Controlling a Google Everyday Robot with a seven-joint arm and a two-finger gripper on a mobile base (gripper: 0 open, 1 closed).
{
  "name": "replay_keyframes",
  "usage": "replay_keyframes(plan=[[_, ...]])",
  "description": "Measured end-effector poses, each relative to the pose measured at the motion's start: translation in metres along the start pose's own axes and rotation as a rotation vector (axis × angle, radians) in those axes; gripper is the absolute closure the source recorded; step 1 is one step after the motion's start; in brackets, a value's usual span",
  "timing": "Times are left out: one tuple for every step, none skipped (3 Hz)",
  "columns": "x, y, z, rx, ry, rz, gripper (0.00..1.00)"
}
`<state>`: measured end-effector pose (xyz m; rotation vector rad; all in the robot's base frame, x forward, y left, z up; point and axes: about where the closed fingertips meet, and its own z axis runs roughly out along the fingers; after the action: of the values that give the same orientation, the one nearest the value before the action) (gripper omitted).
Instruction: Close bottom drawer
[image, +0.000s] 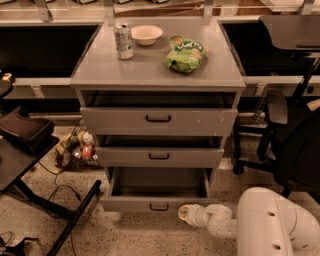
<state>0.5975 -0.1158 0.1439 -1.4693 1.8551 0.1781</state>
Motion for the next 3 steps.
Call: replay_keyframes(plan=[[-0.010,-0.025,0.008,0.021,-0.027,-0.030,1.00],[-0.010,-0.025,0.008,0.021,-0.027,-0.030,1.00],[-0.018,-0.048,0.015,0.040,-0.051,-0.056,1.00]])
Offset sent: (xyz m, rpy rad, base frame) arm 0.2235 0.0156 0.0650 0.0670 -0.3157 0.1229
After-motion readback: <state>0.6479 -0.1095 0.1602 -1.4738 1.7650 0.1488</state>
